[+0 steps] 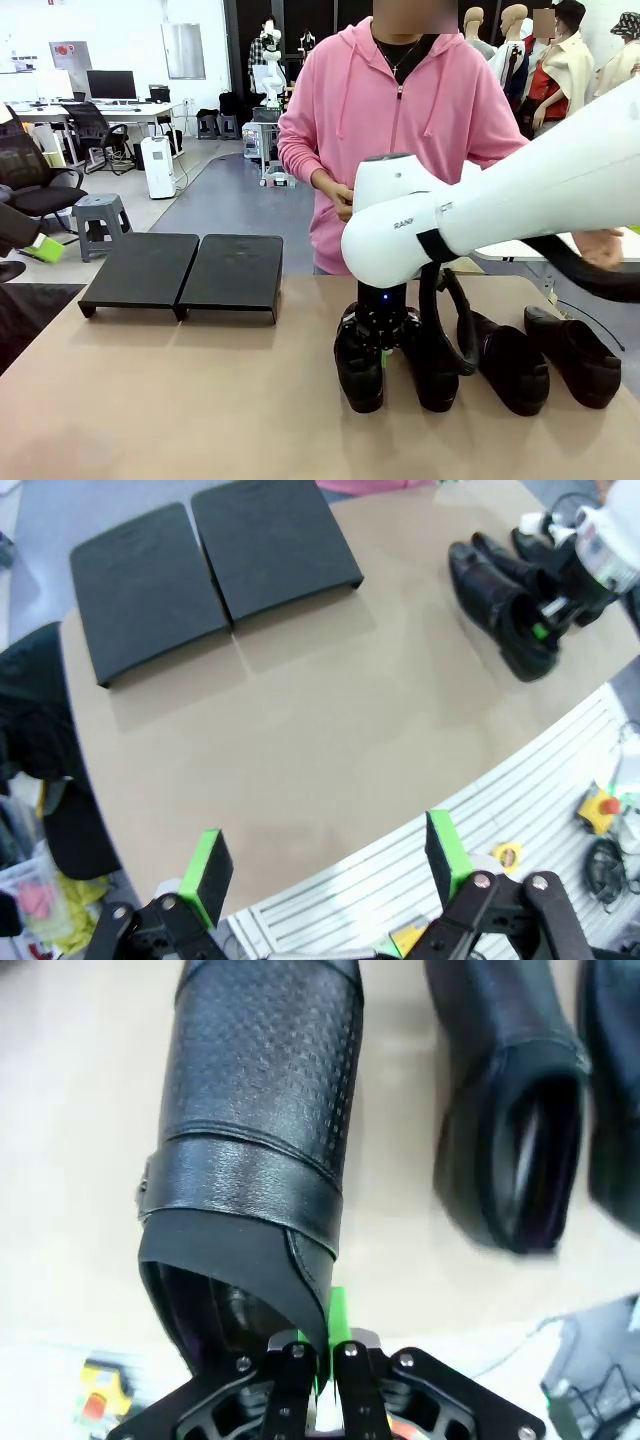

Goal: Organize the shoes by placing them on the stand.
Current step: Pick up one Shoe and place it in the middle of the table, then place the Shoe from the middle of the table onto the Shoes Stand.

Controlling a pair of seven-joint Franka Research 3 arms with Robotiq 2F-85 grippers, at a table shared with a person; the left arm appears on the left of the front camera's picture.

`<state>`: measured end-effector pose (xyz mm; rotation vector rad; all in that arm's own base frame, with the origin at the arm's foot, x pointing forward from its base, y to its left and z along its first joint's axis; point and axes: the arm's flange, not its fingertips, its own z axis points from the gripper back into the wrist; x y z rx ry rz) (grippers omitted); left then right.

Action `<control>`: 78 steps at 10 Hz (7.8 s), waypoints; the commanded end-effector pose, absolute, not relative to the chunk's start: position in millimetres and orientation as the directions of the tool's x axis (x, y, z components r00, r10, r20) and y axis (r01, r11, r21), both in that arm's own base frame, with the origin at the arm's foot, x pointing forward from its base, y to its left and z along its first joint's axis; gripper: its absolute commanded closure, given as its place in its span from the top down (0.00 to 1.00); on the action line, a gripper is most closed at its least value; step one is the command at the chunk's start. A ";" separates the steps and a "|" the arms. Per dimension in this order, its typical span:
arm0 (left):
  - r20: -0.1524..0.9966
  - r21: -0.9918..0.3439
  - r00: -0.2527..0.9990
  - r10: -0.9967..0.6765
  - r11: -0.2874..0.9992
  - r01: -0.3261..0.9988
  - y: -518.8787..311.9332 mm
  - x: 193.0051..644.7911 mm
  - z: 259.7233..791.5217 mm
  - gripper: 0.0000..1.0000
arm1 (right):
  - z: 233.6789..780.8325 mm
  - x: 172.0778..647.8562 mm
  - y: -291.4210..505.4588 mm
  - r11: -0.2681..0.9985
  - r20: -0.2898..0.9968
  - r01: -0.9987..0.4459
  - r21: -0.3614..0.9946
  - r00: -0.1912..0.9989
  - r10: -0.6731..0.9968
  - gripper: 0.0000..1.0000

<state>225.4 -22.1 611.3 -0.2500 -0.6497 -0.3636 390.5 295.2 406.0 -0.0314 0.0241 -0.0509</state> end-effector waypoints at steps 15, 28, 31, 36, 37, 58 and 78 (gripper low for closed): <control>0.637 -0.126 0.732 -0.242 0.904 0.409 -22.9 225.8 611.2 1.00 | 365.5 328.2 519.8 0.955 0.013 -0.110 0.274 0.994 0.111 0.00; 0.637 -0.126 0.732 -0.242 0.904 0.409 -22.9 225.8 611.2 1.00 | 435.5 328.3 385.8 0.973 0.088 -0.053 0.223 0.996 0.034 1.00; 0.637 -0.126 0.732 -0.242 0.904 0.409 -22.9 225.8 611.2 1.00 | 425.0 329.6 372.2 0.982 0.074 -0.050 0.181 0.997 0.037 1.00; 0.637 -0.126 0.732 -0.242 0.904 0.409 -22.9 225.8 611.2 1.00 | 417.8 296.6 451.0 0.948 0.085 -0.316 0.046 0.947 0.311 1.00; 0.637 -0.126 0.732 -0.242 0.904 0.409 -22.9 225.8 611.2 1.00 | 414.8 298.6 441.5 0.963 0.084 -0.270 0.022 0.960 0.267 1.00; 0.637 -0.126 0.732 -0.242 0.904 0.409 -22.9 225.8 611.2 1.00 | 476.7 281.2 -78.9 0.647 -0.314 0.400 0.648 0.915 -0.251 1.00; 0.084 -0.074 0.988 -0.134 0.987 0.140 -240.2 337.6 425.1 1.00 | 476.7 281.2 -78.9 0.647 -0.314 0.400 0.648 0.915 -0.251 1.00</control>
